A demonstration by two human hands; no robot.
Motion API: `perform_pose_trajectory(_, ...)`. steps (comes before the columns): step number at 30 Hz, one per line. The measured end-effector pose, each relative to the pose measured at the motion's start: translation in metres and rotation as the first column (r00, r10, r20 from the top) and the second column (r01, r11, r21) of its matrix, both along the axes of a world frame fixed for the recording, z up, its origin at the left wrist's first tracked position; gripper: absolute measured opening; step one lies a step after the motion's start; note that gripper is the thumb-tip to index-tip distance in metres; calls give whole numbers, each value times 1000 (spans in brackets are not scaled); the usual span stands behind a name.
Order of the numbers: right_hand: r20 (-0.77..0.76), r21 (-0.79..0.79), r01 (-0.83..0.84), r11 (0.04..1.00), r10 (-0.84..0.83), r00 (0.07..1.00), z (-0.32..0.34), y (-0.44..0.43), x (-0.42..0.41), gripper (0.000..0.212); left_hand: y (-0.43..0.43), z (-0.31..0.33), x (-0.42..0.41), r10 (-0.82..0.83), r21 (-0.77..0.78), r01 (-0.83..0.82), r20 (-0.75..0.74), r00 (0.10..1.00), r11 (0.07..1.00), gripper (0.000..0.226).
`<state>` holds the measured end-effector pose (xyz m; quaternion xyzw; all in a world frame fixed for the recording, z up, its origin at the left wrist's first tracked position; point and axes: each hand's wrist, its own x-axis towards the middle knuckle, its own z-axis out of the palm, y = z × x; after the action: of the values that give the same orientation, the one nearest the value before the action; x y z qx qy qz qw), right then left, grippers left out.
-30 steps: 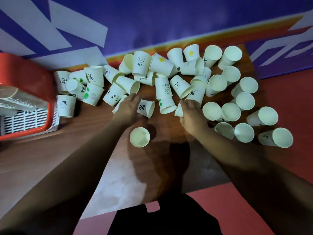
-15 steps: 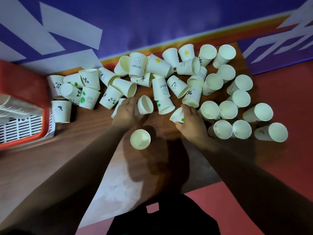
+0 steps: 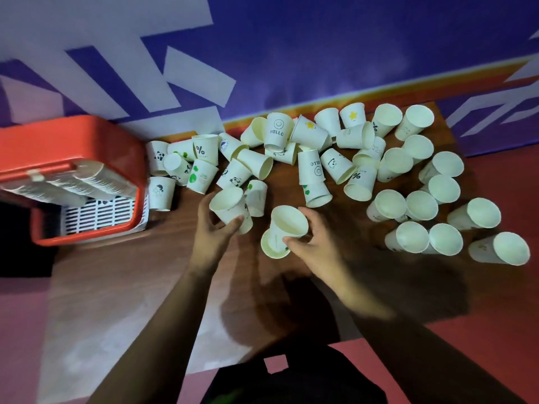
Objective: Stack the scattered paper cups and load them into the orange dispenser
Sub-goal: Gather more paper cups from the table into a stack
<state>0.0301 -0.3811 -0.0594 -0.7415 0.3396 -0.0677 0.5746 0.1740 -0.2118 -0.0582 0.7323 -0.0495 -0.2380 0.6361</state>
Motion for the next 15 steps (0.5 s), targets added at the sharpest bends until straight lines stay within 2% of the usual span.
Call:
perform_pose_trajectory(2, -3, -63, -54, 997, 53, 999, -9, 12, 3, 71, 15, 1, -2, 24, -4, -24, -4, 1000, 1000, 66)
perform_pose_trajectory(4, -63, -234, -143, 962, 132, 989, -17, 19, 0, 72, 26, 3, -4, 30, 6, -30, -2, 1000, 1000, 74)
perform_pose_trajectory(6, -144, -445, -270, 854, 229, 963, -25, 23, -4, 75, 34, 6, -7, 11, 5, -11, 2, 1000, 1000, 74)
perform_pose_trajectory(8, -243, -478, -363, 800, 277, 930, -27, 25, -7, 86, 37, 8, -12, -35, -11, 34, -6, 999, 999, 73)
perform_pose_trajectory(10, -281, -420, -356, 835, 254, 926, -22, 23, -8, 93, 38, 9, -18, -88, -25, 88, -7, 996, 996, 71)
perform_pose_trajectory(11, -266, -373, -315, 873, 225, 938, -16, 22, -6, 89, 37, 9, -20, -120, -30, 120, 1, 993, 992, 70)
perform_pose_trajectory(13, -143, -149, -171, 974, 150, 978, 1, 20, -4, 70, 33, 9, -24, -202, -33, 202, 16, 979, 979, 69)
perform_pose_trajectory(15, -9, 115, -88, 989, 89, 996, 16, 21, -1, 54, 26, 6, -28, -304, -27, 304, 23, 953, 952, 70)
